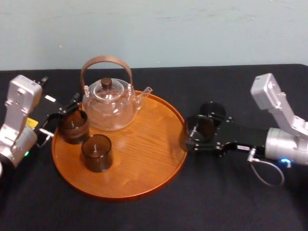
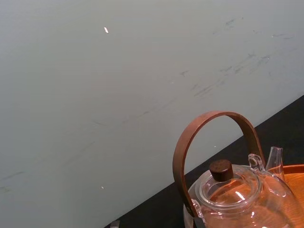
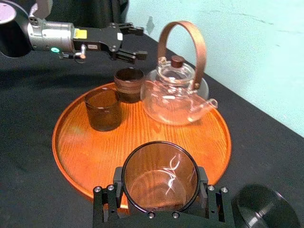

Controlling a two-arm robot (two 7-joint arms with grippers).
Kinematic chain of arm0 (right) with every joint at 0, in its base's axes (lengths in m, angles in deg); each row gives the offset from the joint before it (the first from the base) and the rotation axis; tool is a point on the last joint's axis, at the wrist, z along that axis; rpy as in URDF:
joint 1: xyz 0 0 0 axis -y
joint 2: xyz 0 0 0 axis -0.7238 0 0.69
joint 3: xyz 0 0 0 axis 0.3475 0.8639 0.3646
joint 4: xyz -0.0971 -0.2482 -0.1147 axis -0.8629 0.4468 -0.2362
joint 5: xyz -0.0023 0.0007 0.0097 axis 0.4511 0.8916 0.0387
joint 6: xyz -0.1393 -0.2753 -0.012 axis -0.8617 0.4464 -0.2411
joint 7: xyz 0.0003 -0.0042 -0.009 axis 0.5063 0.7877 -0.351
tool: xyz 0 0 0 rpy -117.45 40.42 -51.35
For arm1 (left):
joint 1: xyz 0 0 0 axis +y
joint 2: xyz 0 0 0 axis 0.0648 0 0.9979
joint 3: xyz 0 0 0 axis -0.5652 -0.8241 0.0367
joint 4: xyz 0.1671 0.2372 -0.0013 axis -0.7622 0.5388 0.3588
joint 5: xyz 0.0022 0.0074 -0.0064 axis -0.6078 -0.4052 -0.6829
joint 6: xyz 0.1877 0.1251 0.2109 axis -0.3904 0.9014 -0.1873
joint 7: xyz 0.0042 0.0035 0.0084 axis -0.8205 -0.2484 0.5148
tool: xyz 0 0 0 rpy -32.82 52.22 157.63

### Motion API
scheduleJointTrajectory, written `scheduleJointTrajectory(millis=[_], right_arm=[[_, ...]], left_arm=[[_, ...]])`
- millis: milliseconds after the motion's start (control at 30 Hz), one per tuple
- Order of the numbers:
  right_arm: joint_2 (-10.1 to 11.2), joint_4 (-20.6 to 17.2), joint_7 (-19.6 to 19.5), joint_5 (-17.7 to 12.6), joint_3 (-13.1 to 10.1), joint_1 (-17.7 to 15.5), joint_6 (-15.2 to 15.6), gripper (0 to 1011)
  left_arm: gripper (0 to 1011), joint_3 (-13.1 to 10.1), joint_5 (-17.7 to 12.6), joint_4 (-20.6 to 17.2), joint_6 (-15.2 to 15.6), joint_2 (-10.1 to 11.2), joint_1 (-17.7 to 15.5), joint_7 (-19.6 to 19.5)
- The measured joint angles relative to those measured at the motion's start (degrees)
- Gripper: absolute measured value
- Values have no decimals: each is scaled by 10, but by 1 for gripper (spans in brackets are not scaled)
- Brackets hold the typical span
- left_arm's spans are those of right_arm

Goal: Pick up the glass from the table and place it on the tray.

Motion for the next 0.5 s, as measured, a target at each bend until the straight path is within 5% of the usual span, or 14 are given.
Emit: scheduleJointTrajectory(millis=[500], right_arm=[[-56,31,21,15,64,52,-17,904]], left_arm=[[1001,0,0,0,0,0,0,0]])
